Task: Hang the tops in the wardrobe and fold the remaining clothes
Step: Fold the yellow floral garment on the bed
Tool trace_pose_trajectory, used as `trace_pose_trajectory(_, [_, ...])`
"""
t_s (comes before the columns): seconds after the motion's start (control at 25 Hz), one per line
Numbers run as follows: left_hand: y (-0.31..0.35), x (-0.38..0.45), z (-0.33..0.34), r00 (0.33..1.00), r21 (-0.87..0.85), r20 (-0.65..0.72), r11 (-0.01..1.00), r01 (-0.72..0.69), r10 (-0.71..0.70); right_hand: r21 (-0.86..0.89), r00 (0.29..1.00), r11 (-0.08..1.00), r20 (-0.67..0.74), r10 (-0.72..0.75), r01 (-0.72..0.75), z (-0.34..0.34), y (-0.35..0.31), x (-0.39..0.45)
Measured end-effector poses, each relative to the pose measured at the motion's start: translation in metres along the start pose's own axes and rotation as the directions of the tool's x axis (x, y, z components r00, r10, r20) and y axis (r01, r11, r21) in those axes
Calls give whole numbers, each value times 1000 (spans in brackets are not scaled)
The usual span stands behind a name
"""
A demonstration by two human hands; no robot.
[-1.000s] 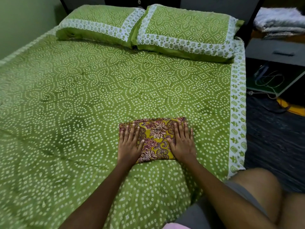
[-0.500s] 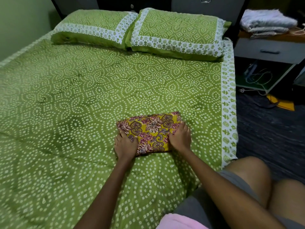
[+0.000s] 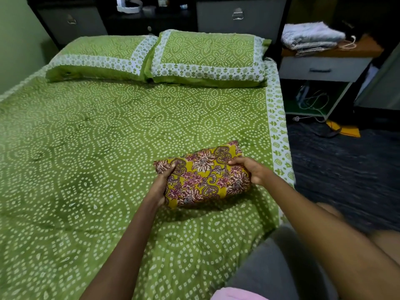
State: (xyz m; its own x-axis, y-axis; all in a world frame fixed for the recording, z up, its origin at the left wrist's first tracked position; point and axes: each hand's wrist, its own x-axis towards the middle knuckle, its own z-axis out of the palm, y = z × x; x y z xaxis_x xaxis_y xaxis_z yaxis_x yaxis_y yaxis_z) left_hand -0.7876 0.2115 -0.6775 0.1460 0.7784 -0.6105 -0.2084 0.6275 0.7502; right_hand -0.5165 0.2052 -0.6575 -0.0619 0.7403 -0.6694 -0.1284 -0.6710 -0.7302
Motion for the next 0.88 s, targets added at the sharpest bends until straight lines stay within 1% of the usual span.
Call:
trace_pose_trajectory(0.08, [3,4,24,994,12,10,994,-110,110,39,998,998,-42,-50,52,-26,-9,-3])
trace_pose_trajectory(0.16, [5,11,58,980,64,-18,979,-195,197,76,989,990,-102,-110,118,-58,-19,-7])
trace_pose_trajectory(0.28, [5,20,117,946,201,-56,931,-304,321,101,974,975,-138,-181,196,-115,-30,-8])
trace_pose_trajectory(0.36, [4,35,158,923,252,-37,898,-361,382,112,966,966,-140,-215,231,-157,-36,-7])
trace_pose_trajectory(0.48, [10,70,231,885,303,32,839,-451,464,106,946,951,-179,-270,291,-227,-51,-6])
trace_pose_trajectory(0.56, [14,89,292,867,318,82,811,-491,492,85,932,947,-224,-283,308,-284,-68,-11])
trace_pose_trajectory(0.68, [28,95,380,866,311,156,809,-499,475,67,914,955,-317,-253,288,-356,-99,-43])
trace_pose_trajectory(0.8, [51,77,451,864,309,230,808,-502,448,83,892,950,-376,-251,302,-402,-133,-96])
trace_pose_trajectory(0.88, [77,50,495,864,307,252,811,-498,436,105,875,943,-416,-247,316,-422,-164,-142])
